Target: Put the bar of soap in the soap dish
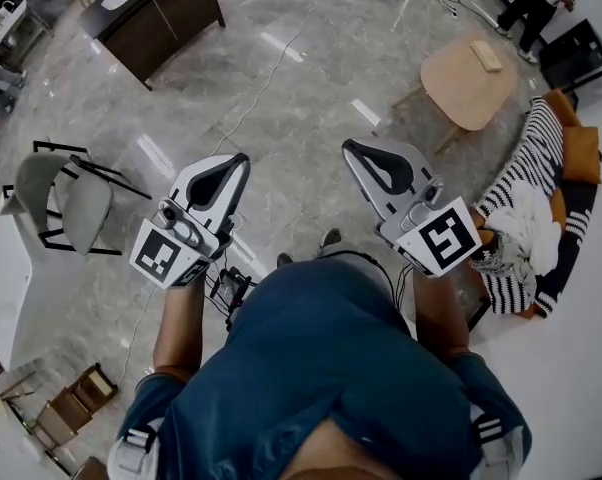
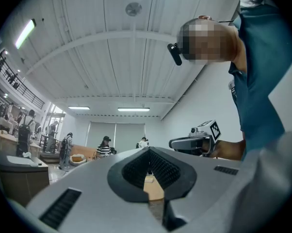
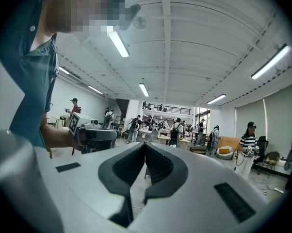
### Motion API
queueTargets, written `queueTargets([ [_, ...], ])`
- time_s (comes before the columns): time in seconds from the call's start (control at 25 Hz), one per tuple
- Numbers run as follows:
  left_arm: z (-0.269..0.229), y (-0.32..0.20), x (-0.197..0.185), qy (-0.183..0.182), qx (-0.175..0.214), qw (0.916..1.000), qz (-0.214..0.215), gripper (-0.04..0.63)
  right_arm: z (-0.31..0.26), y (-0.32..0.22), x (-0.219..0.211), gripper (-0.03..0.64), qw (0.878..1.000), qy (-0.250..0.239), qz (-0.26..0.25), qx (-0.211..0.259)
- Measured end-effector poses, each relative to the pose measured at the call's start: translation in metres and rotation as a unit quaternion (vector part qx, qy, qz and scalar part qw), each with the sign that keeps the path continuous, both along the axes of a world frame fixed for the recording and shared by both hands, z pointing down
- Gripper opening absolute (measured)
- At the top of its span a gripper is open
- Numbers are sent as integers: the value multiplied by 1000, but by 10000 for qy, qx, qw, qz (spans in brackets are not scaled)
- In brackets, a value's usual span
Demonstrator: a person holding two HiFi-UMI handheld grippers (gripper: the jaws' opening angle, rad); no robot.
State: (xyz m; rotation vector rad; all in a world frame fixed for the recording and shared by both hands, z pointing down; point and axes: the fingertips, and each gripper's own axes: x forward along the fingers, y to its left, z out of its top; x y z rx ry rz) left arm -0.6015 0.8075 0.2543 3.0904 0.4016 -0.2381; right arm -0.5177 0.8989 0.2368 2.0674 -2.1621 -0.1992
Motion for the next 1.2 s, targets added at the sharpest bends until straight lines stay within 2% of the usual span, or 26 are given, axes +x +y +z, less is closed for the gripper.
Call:
queueTargets([
  [0.64, 7, -12, 135, -116, 62, 9995, -289, 3, 16, -14, 133, 14, 9991, -290, -295, -30],
  [0.8, 6, -15, 155, -159, 17, 9992, -370, 3, 19, -16, 155, 14, 9989, -288, -375, -62],
  [1.04, 1, -27, 185, -13, -59, 9995, -296, 3, 26, -30, 186, 14, 9986, -389, -338, -71],
  [1.2, 16, -56, 199, -190, -22, 9992, -354, 3, 30, -55, 201, 14, 9988, -393, -280, -114],
])
